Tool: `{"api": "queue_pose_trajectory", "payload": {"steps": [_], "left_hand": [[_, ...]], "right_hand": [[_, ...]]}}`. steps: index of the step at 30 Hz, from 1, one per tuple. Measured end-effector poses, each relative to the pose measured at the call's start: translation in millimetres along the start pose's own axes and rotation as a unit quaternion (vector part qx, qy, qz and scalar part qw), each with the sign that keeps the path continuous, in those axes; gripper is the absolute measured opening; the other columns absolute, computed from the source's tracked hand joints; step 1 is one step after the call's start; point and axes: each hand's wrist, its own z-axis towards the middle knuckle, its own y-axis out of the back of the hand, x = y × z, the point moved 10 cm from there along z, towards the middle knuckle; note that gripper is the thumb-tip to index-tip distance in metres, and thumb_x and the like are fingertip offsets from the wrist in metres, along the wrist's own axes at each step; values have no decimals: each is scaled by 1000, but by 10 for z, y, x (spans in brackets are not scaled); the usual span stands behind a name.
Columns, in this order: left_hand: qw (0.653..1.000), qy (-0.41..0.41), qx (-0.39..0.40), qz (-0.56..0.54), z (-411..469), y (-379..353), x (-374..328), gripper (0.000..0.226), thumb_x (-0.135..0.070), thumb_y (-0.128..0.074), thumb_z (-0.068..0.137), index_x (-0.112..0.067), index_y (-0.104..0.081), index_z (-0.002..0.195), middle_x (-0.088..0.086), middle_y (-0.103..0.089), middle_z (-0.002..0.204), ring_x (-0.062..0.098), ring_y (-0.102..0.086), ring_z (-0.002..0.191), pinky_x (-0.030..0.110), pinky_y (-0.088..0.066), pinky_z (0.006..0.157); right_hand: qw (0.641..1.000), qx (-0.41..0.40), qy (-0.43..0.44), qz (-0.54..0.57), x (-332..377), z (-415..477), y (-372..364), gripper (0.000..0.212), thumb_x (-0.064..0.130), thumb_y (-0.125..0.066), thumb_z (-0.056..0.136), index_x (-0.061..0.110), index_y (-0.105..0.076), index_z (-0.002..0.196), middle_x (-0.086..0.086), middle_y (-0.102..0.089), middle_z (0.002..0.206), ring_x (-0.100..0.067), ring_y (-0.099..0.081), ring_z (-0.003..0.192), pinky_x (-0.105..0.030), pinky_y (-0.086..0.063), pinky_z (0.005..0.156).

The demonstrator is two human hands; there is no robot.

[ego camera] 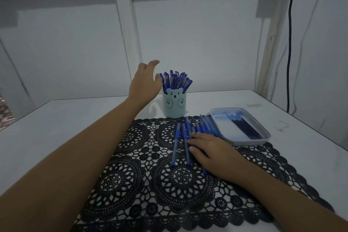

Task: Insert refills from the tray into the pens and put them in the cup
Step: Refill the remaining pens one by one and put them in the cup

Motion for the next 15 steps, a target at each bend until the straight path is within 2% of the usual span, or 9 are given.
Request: {"api": "queue_pose_trajectory", "payload": {"steps": [3, 5, 7, 10, 15], "left_hand": [[1000, 23, -4, -5, -322, 58, -21, 28, -21, -43, 92, -18, -50, 119, 3, -56, 108, 17, -55, 82, 32, -47, 71], [997, 44, 65, 12, -602, -96, -8, 21, -24, -43, 93, -18, -56, 109, -3, -59, 96, 13, -57, 70, 30, -49, 67], [984, 59, 164, 40, -932, -333, 1, 21, -29, -43, 93, -20, -58, 104, -7, -58, 90, 9, -58, 66, 29, -53, 65], [965, 58, 237, 99, -1295, -520, -42, 22, -37, -42, 92, -23, -59, 94, -9, -60, 85, 8, -56, 69, 30, -53, 66], [952, 25, 248, 179, -1438, -510, -212, 22, -46, -42, 87, -25, -45, 79, -4, -50, 91, 15, -50, 89, 33, -44, 72]], "right_hand": [[999, -34, 5, 16, 11, 9, 67, 36, 33, -36, 97, 22, -53, 128, 8, -48, 135, -5, -41, 122, -14, -22, 101], [998, -56, 4, 23, 0, 10, 108, 33, 30, -38, 97, 19, -59, 120, 6, -55, 126, -6, -47, 114, -12, -27, 95], [997, -72, -1, 29, -26, 5, 139, 31, 28, -41, 96, 15, -64, 113, 4, -59, 118, -8, -52, 106, -15, -35, 91], [995, -93, -7, 35, -48, -6, 192, 28, 25, -43, 95, 11, -66, 103, 1, -63, 106, -10, -55, 96, -23, -43, 86], [995, -97, -5, 28, -32, -15, 215, 26, 24, -44, 94, 11, -67, 95, 0, -65, 96, -11, -56, 88, -23, -44, 81]]}}
